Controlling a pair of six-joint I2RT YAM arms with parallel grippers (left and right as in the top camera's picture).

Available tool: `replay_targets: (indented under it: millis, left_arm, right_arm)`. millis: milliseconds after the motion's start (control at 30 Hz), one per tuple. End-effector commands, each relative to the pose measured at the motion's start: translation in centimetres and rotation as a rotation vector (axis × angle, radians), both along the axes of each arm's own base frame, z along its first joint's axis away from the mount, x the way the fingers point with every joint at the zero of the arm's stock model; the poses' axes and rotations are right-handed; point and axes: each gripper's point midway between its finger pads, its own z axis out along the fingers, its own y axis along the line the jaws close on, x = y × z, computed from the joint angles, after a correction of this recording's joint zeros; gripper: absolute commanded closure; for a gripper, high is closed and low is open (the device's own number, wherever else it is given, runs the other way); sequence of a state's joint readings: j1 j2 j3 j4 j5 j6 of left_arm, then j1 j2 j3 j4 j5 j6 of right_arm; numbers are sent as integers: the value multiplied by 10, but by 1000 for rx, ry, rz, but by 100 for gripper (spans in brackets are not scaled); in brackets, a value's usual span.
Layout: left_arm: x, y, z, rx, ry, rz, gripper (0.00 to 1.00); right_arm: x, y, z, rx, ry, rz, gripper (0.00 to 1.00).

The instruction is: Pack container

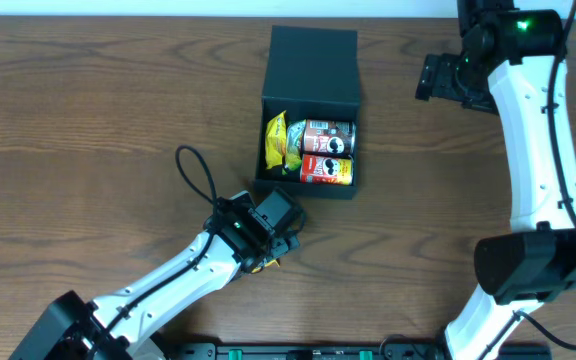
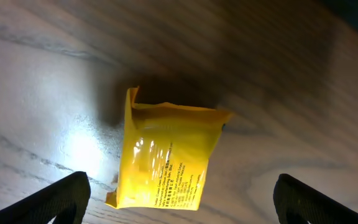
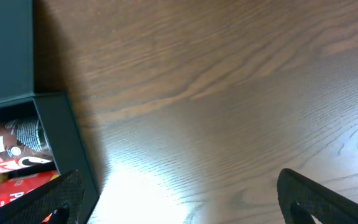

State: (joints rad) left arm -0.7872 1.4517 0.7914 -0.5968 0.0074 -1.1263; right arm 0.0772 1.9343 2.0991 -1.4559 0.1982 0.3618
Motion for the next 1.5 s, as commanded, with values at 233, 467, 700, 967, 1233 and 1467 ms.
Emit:
replay_targets:
  millis: [233, 467, 700, 967, 1233, 1467]
  left_arm:
    - [-11, 1, -25, 64, 76, -181, 4]
    - [-7, 6, -26, 86, 58, -132, 12]
    - [-7, 6, -26, 88, 57, -132, 46]
    - [-5, 8, -25, 99, 47, -129, 48]
    - [-4, 8, -25, 100, 45, -128, 54]
    - [-1, 4, -19, 79, 29, -132, 55]
  right_arm:
    - [-3, -5, 17, -15, -41, 3, 1]
    - [-4, -5, 17, -18, -34, 10, 1]
    - [-4, -5, 17, -18, -35, 10, 1]
    - [-4, -5, 17, -18, -34, 10, 1]
    - [-4, -5, 17, -18, -35, 10, 1]
    - [-3, -5, 17, -17, -39, 9, 1]
